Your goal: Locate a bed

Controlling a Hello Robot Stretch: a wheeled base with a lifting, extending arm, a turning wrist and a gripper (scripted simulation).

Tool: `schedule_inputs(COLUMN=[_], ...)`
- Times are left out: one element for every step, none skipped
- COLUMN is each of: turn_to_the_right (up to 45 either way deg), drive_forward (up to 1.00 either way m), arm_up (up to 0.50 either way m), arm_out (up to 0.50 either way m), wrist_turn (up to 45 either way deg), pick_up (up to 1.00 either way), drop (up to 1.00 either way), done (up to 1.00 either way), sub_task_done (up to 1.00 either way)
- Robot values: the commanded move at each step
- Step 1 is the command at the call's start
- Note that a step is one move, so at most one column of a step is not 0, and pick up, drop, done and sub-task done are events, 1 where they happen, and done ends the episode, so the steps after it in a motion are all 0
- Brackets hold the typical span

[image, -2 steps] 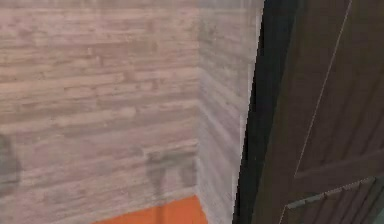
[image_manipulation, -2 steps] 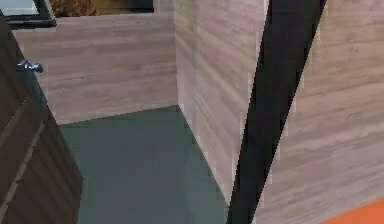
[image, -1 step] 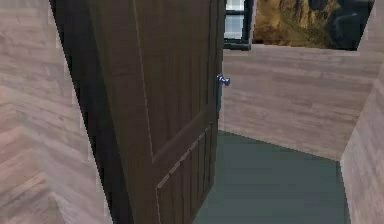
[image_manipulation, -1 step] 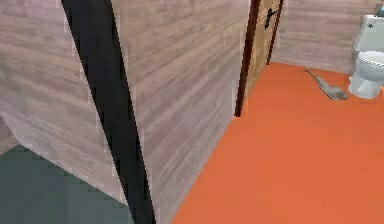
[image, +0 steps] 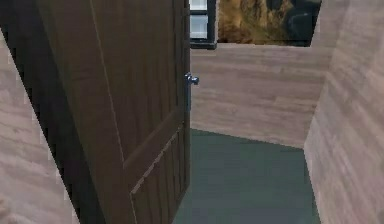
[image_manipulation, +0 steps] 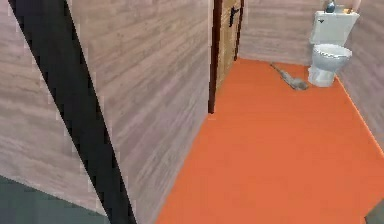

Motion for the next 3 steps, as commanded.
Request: schedule_inputs(turn_to_the_right=[0.0, 27.0, 0.0], drive_forward=[0.2, 0.0, 0.9], arm_up=[0.0, 0.0, 0.0], arm_out=[0.0, 0.0, 0.0], wrist_turn=[0.0, 0.0, 0.0], pick_up=[0.0, 0.0, 0.0], drop=[0.0, 0.0, 0.0], done=[0.0, 0.0, 0.0], sub_task_done=[0.0, 0.0, 0.0])
